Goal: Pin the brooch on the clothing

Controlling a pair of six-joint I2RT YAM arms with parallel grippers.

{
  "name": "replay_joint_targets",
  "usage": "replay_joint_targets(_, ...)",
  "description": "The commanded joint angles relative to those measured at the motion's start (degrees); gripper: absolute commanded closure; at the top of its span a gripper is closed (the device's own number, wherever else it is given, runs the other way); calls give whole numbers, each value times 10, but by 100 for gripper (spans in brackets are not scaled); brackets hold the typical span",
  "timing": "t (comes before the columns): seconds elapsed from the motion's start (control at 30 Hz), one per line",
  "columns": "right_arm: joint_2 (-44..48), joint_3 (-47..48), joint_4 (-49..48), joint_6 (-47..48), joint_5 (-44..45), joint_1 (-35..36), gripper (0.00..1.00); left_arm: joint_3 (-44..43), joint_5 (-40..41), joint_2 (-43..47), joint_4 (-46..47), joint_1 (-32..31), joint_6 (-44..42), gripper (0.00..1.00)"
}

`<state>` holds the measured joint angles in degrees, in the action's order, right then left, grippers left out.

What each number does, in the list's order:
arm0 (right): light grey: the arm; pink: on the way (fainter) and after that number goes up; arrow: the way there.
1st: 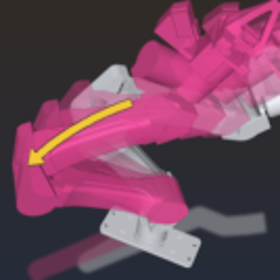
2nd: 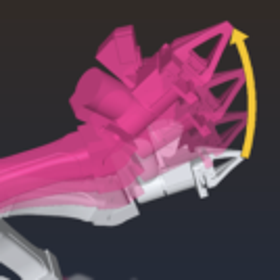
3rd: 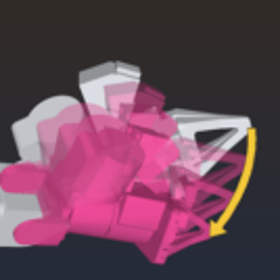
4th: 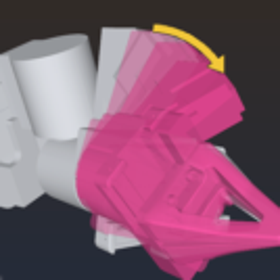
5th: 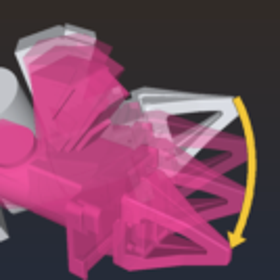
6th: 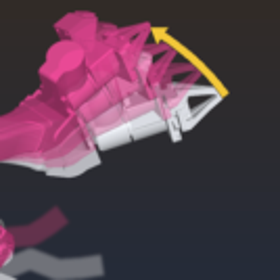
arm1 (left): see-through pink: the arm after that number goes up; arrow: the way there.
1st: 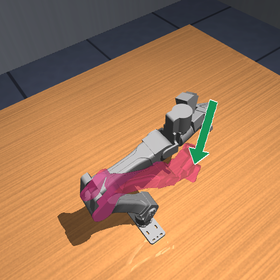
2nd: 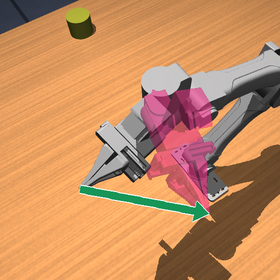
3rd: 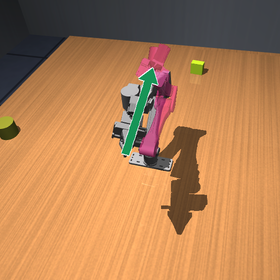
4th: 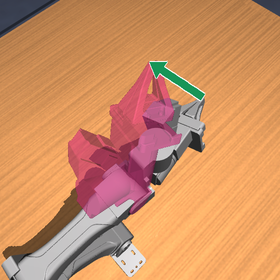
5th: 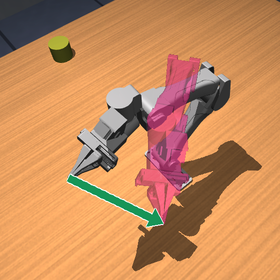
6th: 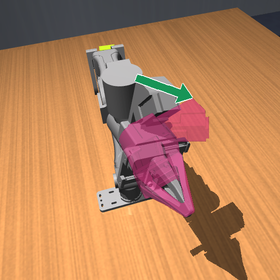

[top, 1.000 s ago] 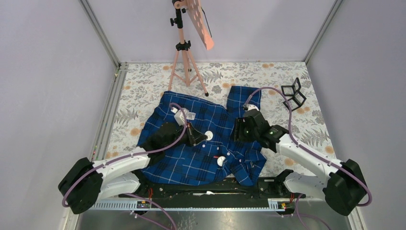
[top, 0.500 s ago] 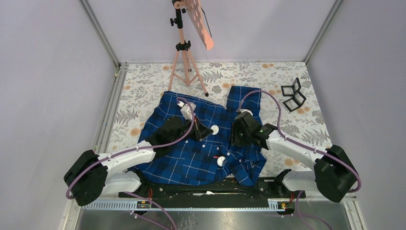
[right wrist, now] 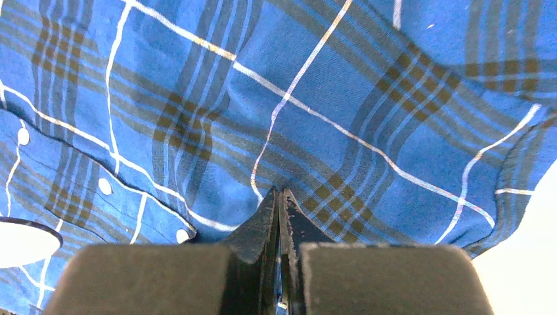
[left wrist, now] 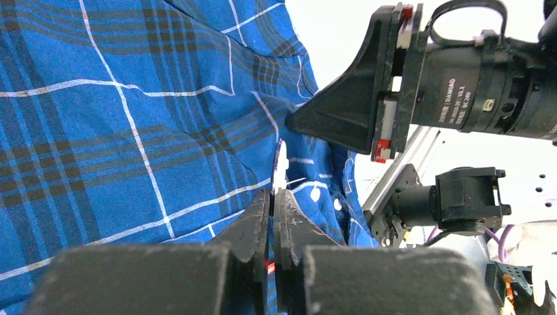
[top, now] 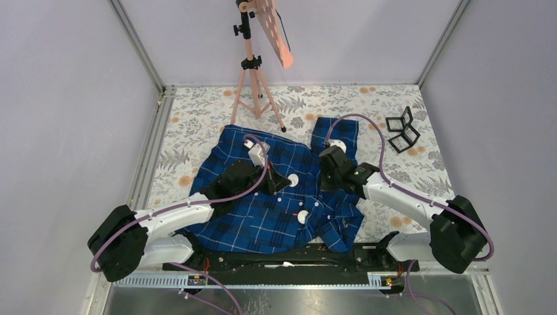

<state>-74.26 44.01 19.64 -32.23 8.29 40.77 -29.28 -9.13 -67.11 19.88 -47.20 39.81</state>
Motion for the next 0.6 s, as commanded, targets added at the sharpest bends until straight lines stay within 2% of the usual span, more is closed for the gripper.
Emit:
replay_joint_targets(0.0, 1, 43, 10, 38, 59, -10, 100, -5, 21, 25, 17, -2, -11, 100)
replay_joint_targets(0.03, -2, 49, 13, 40, 55, -10, 99, -2, 22, 28, 17, -3, -10, 100)
replay_joint_targets(0.07, -5, 54, 18, 41, 51, -10, 93, 1, 23, 30, 17, -3, -9, 100)
replay_joint_targets(0.17, 1, 55, 25, 33, 21, -10, 64, 12, 24, 36, 17, -5, -3, 100)
replay_joint_targets(0.2, 10, 52, 29, 25, 13, -9, 58, 16, 25, 38, 17, -7, -2, 100)
replay_joint_targets(0.27, 35, 35, 18, 14, -9, -7, 53, 24, 30, 40, 17, -12, 0, 100)
replay_joint_targets(0.37, 78, 5, 11, -10, -25, 5, 51, 35, 43, 42, 17, -19, 2, 100)
replay_joint_targets(0.57, 116, -24, 18, -51, -57, 28, 58, 41, 63, 41, 16, -37, 10, 100)
